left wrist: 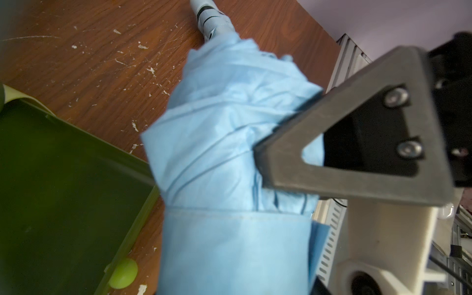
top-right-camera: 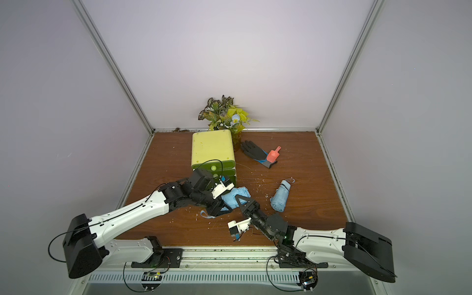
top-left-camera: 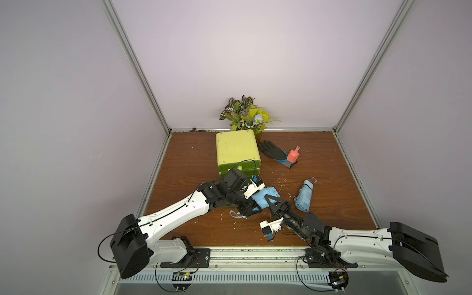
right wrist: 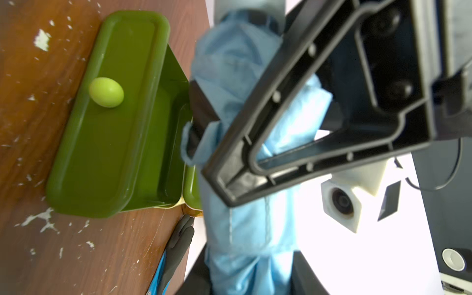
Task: Place the umbrella in the drawer by color
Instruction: Place the umbrella in the drawer.
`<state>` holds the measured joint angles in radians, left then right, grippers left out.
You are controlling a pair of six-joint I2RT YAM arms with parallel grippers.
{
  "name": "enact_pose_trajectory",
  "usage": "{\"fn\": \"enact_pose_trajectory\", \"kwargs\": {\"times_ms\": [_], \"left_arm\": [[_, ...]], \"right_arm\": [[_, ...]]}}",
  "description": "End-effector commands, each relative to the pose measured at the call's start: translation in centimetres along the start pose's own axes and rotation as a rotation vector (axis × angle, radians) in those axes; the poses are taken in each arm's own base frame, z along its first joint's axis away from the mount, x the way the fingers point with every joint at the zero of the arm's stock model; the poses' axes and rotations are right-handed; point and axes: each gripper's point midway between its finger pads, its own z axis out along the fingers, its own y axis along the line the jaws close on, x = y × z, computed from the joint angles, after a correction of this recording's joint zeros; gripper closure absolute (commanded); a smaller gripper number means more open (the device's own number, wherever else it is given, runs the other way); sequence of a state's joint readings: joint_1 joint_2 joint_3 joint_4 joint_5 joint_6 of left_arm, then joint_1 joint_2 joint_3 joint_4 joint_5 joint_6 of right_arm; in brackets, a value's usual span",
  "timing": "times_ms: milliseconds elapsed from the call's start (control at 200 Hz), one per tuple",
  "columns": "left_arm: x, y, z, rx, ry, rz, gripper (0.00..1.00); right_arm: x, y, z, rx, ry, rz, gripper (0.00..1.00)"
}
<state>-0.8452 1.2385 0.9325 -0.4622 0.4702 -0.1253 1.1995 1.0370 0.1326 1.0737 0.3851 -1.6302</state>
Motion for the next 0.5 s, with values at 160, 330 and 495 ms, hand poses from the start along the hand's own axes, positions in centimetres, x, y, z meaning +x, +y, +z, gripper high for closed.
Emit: {"fn": "enact_pose_trajectory", "kwargs": {"times_ms": [160, 330, 495], "left_arm": [[-5.7, 1.7, -4.3, -0.191, -0.235, 0.05, 0.61], [-7.5, 2.4, -7.5, -0.315, -0.335, 0.13, 0.63], [-9.1, 3.7, -11.1, -0.493, -0.478, 0.248, 0.68]], "right_arm": [[-1.4, -3.0, 0.2, 0.072, -0.073, 0.166, 0.64], [-2.1, -2.5, 0.4, 0.042, -0.108, 0.211, 0.35], [-2.6, -2.1, 0.3, 0.016, -0.138, 0.288, 0.21]]}}
